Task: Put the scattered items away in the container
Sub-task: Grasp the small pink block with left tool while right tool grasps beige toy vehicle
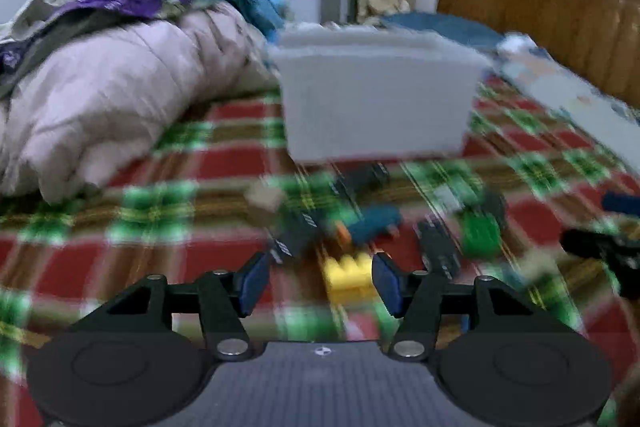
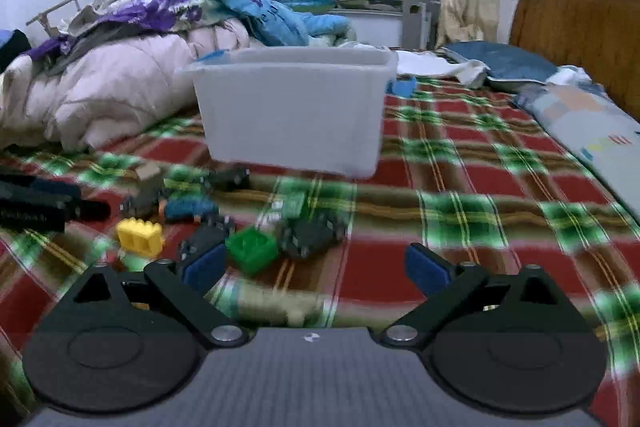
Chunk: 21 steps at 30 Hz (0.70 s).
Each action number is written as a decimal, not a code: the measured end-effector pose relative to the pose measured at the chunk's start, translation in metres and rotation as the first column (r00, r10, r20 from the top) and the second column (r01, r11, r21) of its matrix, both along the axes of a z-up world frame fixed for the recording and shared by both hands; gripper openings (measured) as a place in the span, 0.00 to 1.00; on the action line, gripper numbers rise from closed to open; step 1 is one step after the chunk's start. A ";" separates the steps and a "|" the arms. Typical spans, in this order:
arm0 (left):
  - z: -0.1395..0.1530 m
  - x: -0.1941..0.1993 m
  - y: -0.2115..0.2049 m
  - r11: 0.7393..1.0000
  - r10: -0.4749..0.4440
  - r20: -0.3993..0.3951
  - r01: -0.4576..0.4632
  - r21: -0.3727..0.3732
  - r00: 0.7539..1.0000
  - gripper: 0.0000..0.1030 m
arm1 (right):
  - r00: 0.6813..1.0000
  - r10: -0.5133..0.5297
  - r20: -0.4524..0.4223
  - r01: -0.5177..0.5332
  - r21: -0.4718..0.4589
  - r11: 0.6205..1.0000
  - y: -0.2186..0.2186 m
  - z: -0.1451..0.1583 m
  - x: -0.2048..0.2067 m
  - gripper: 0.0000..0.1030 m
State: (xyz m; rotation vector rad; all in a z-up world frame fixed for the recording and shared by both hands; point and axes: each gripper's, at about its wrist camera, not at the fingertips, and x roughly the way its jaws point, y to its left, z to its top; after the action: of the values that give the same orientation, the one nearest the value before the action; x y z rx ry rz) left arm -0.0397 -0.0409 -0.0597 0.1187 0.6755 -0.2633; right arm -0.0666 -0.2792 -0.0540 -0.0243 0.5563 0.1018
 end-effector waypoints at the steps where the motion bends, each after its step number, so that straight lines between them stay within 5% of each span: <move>1: -0.003 -0.004 -0.004 1.000 -0.011 -0.003 0.011 0.008 1.000 0.59 | 1.000 -0.006 -0.008 0.006 0.004 1.000 0.001 -0.003 -0.003 0.95; 21: -0.037 -0.002 -0.015 1.000 0.005 -0.042 -0.004 0.006 0.999 0.56 | 0.999 0.020 -0.035 -0.021 -0.005 1.000 0.028 -0.031 0.002 0.86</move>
State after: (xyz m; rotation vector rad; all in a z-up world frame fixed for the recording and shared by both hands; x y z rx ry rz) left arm -0.0421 -0.0554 -0.0970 0.1179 0.7182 -0.2599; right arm -0.0649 -0.2510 -0.0852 -0.0333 0.5917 0.1210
